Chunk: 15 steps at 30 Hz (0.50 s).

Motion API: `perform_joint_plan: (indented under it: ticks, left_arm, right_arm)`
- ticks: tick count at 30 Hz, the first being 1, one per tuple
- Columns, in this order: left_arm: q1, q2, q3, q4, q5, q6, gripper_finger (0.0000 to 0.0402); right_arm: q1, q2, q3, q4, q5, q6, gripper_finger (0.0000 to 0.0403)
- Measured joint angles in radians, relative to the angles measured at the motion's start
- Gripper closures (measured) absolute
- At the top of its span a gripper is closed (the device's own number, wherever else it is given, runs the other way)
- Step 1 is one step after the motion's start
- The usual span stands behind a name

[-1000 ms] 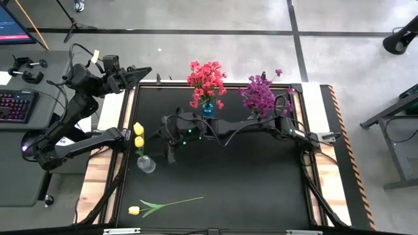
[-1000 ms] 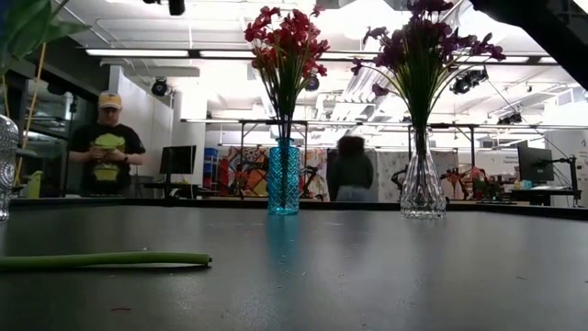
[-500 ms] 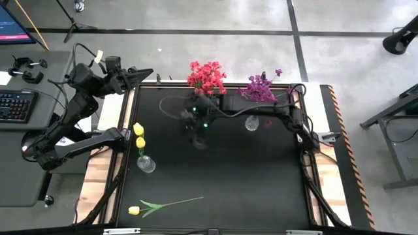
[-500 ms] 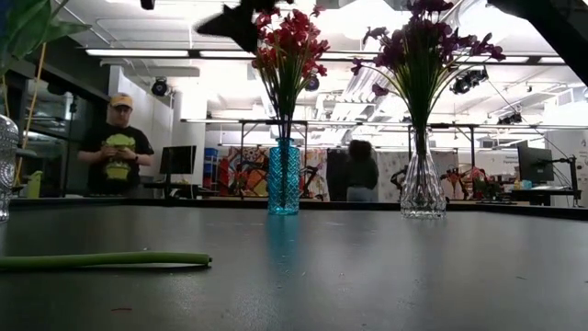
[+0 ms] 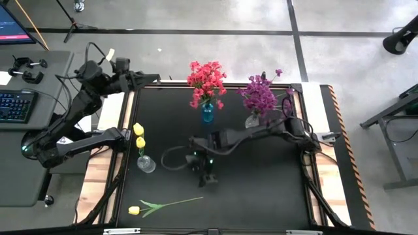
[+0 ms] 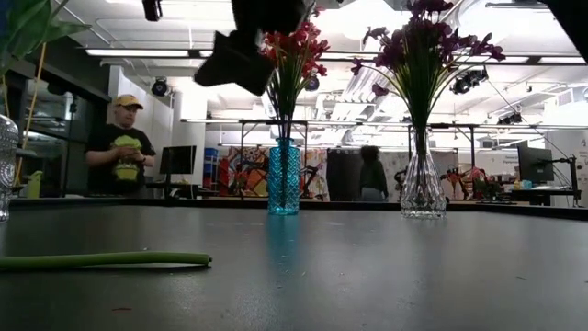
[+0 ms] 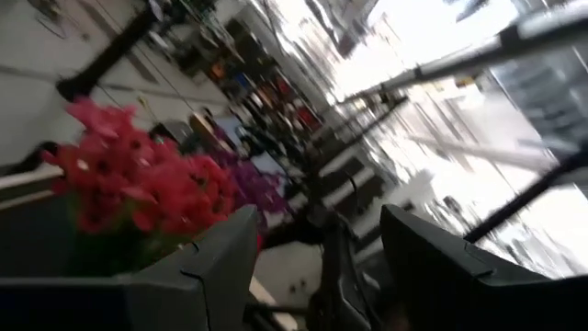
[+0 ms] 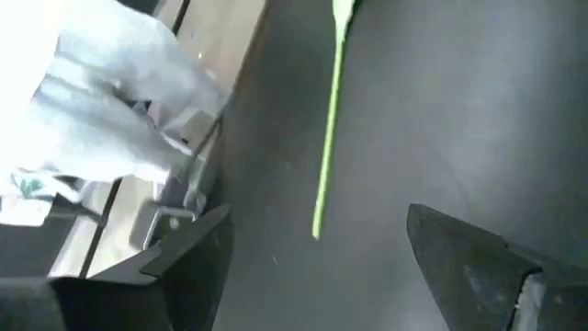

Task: Sort flowers into vase by color
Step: Put the yellow flower into the bottom transparent vase

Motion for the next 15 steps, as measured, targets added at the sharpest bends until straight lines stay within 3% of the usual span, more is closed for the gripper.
perform_joint_plan:
  ticks: [5,12,15]
  left_arm:
    - [0.0,-0.001,0.0,0.0,0.137,0.04,0.0187]
    - [0.0,-0.008,0.0,0.001,0.175,0.055,0.0187]
    - [0.0,-0.009,0.0,0.002,0.175,0.055,0.0187]
  right_arm:
    - [0.072,0.001,-0.031,0.189,0.08,0.104,0.0094]
    - [0.196,0.001,-0.033,0.392,0.491,0.13,0.0094]
    - [0.227,0.007,-0.033,0.417,0.6,0.156,0.0094]
